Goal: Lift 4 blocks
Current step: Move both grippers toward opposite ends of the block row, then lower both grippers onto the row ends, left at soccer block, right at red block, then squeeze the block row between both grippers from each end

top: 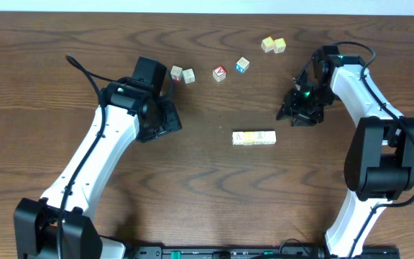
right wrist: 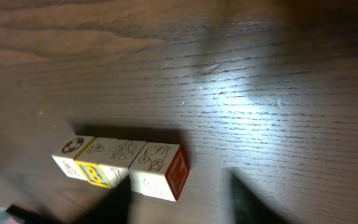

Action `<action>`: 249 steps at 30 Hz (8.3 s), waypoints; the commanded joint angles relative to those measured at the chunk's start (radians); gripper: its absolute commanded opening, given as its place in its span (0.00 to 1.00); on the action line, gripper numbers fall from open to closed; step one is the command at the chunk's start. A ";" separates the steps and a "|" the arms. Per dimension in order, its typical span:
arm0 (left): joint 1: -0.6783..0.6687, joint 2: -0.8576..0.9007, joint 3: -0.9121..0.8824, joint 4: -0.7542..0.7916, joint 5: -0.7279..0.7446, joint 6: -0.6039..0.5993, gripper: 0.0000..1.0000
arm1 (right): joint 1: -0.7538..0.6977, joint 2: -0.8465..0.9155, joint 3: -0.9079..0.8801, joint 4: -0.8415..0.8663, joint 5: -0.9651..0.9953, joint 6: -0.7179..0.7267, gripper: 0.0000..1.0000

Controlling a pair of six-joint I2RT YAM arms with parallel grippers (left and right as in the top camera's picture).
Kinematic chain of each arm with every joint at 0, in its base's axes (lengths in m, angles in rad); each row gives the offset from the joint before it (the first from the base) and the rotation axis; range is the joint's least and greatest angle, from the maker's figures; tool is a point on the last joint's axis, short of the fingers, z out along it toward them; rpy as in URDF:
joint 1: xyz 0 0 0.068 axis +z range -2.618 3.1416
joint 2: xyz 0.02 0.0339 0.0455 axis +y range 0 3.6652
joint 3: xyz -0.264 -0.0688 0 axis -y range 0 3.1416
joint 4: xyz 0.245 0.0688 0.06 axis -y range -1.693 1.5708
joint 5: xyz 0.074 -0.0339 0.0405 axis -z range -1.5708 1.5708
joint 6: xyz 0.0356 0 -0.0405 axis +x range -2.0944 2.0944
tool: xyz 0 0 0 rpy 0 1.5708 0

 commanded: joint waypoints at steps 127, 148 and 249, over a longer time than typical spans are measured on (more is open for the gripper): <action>-0.234 0.446 -0.019 0.500 0.343 0.014 0.07 | -0.119 -0.002 -0.327 0.222 -0.414 -0.399 0.02; -0.235 0.475 -0.019 0.501 0.357 0.011 0.07 | -0.079 -0.002 -0.328 0.237 -0.361 -0.376 0.02; -0.234 0.331 -0.018 0.438 0.365 0.045 0.07 | -0.072 -0.002 -0.323 0.196 -0.630 -0.347 0.01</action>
